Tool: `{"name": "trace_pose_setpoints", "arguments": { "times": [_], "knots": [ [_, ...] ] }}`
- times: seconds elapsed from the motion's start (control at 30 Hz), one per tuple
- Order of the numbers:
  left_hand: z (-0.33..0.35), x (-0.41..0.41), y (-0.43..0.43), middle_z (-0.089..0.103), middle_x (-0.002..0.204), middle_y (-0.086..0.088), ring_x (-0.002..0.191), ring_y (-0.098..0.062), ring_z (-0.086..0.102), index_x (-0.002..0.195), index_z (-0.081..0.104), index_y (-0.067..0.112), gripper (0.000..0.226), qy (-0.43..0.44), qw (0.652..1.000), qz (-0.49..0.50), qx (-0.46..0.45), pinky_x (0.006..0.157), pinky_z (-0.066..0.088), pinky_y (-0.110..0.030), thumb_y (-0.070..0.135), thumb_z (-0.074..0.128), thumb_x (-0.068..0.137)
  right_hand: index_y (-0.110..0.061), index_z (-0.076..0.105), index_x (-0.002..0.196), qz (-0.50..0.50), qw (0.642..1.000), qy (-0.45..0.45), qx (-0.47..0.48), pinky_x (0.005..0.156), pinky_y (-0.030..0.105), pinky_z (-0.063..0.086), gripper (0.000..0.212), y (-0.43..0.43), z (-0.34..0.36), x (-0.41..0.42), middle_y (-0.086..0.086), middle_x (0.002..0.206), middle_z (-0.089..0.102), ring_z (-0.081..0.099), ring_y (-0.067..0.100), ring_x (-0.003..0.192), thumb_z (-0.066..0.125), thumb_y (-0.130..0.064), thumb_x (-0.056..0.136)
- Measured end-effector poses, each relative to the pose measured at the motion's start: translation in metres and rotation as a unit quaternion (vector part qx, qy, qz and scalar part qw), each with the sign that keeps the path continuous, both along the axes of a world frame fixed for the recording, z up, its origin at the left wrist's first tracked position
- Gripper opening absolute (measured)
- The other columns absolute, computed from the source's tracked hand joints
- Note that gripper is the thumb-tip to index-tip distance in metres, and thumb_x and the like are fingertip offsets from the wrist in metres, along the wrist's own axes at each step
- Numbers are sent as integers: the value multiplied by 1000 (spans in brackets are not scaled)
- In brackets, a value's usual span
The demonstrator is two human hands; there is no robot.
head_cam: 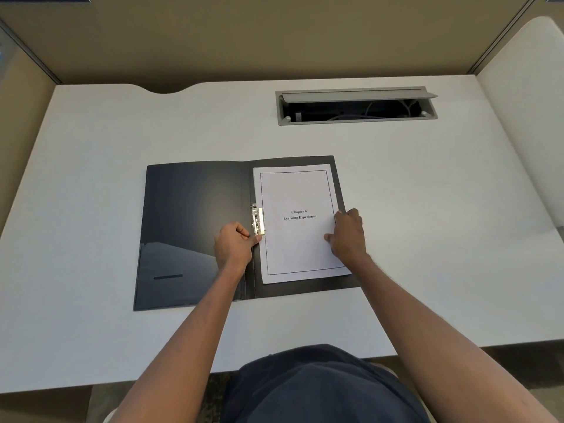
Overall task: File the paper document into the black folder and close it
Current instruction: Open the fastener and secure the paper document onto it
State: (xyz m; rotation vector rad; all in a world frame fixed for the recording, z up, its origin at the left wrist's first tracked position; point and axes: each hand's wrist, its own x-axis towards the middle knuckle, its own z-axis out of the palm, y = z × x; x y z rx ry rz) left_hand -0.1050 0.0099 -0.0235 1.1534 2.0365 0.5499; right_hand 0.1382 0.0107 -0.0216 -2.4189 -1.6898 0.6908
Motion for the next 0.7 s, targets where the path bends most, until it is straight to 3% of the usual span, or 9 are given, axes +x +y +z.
{"name": "trace_pose_setpoints", "arguments": {
  "times": [0.33, 0.7],
  "knots": [
    [5, 2, -2, 72, 76, -11, 71, -31, 73, 80, 65, 6, 28, -24, 1000, -1, 14, 67, 63, -50, 20, 89, 78, 2, 55, 110, -1, 1000, 3, 0, 95, 37, 46, 28, 0, -1, 0, 16, 127, 44, 46, 33, 121, 72, -6, 89],
    [5, -9, 1, 73, 73, -12, 58, -17, 69, 87, 68, -1, 20, -102, 995, -10, -9, 65, 65, -37, 9, 85, 82, 1, 54, 109, -9, 1000, 19, 8, 93, 36, 45, 27, -6, 0, -1, 15, 126, 44, 45, 32, 120, 71, -7, 90]
  ]
}}
